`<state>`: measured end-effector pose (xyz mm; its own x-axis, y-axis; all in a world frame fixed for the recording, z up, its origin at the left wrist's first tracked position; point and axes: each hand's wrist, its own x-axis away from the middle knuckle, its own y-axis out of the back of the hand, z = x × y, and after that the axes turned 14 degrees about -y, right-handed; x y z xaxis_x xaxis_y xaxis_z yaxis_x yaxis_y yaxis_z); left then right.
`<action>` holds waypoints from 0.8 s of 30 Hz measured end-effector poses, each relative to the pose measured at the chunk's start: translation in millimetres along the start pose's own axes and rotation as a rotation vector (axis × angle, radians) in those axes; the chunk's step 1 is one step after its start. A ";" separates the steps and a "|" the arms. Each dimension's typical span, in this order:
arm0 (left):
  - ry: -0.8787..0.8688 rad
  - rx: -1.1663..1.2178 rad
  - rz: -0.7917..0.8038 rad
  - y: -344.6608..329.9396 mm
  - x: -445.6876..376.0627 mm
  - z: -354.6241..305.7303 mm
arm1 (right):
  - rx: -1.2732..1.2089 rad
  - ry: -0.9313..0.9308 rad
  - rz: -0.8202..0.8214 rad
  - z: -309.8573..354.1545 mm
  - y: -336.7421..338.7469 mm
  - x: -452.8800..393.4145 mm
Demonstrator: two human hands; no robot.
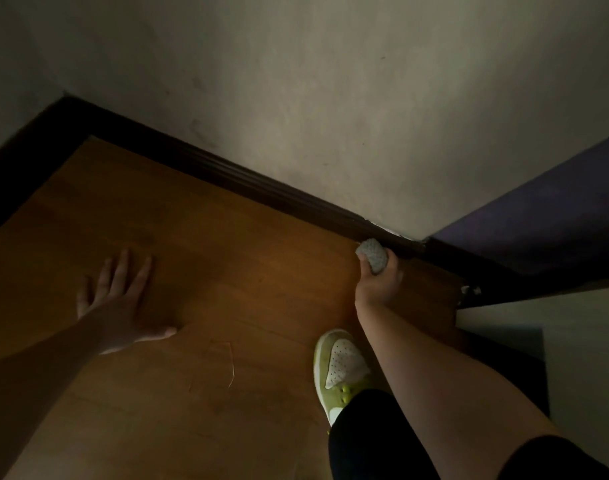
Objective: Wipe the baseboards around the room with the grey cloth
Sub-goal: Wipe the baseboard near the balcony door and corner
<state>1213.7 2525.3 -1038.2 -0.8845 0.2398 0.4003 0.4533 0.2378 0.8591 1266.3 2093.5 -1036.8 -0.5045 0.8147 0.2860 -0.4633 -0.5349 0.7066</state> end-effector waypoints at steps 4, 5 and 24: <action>-0.010 0.003 -0.015 -5.8 -2.5 5.2 | -0.034 -0.049 -0.039 -3.1 5.2 -5.1; -0.012 0.006 -0.018 -6.4 -2.5 5.8 | -0.034 -0.055 -0.039 -3.2 5.6 -4.2; -0.019 -0.003 0.112 2.2 -6.9 -8.7 | -0.214 0.202 0.433 74.8 -84.3 147.1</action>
<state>1219.8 2516.0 -1036.3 -0.8260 0.2830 0.4875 0.5488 0.2060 0.8102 1285.7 2275.2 -1005.9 -0.8034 0.4608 0.3771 -0.3093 -0.8641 0.3970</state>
